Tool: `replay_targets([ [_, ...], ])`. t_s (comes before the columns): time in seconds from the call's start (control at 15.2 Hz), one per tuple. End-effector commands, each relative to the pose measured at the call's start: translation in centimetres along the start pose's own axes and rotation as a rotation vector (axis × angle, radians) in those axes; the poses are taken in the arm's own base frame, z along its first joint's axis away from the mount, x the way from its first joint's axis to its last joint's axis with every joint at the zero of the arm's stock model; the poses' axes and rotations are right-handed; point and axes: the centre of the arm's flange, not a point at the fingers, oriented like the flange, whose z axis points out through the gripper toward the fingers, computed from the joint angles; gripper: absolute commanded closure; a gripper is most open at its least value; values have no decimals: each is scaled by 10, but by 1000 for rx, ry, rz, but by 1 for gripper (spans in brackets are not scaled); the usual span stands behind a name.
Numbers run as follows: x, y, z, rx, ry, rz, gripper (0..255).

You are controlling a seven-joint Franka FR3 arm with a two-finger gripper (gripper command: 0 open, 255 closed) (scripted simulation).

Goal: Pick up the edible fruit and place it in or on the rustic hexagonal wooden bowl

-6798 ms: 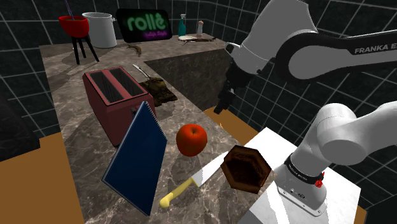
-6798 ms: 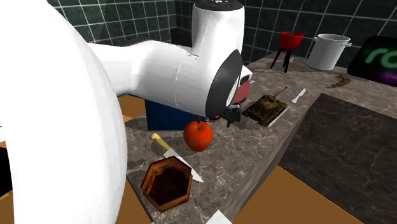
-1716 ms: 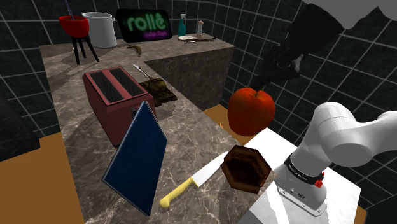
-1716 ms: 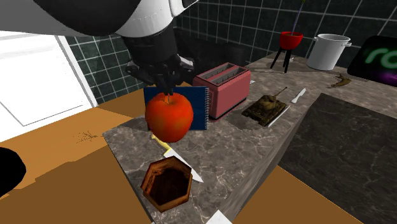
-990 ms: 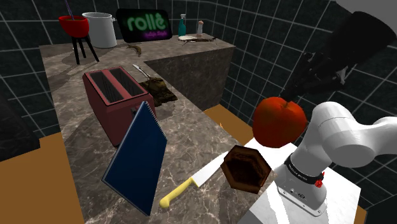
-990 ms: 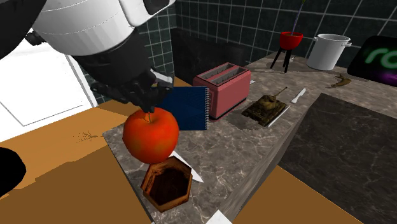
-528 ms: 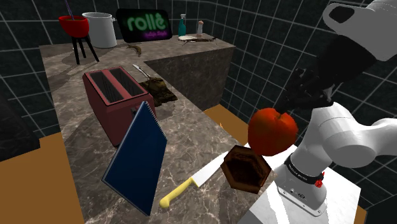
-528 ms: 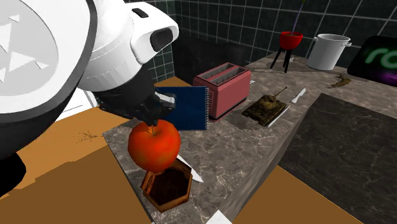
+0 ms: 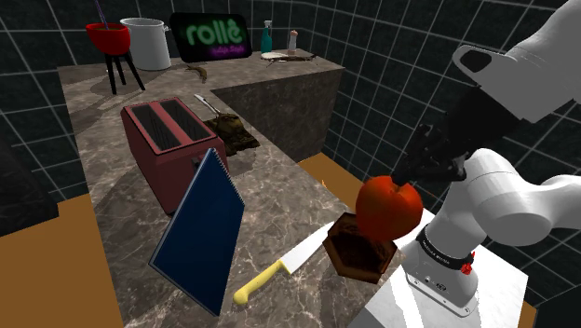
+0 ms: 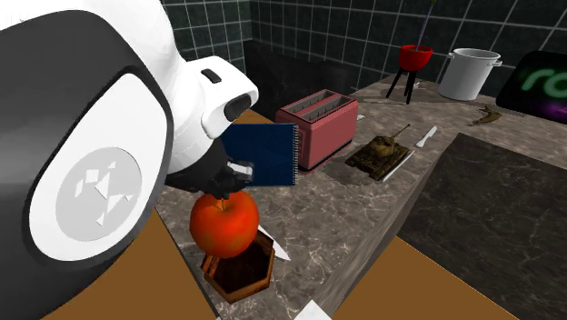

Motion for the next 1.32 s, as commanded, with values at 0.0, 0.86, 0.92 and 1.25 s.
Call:
replay_targets([
  [0.0, -4, 0, 9, 0, 1, 0, 255],
  [0.86, -21, -1, 45, 0, 1, 0, 255],
  [0.92, -21, -1, 45, 0, 1, 0, 255],
  [1.25, -21, -1, 45, 0, 1, 0, 0],
])
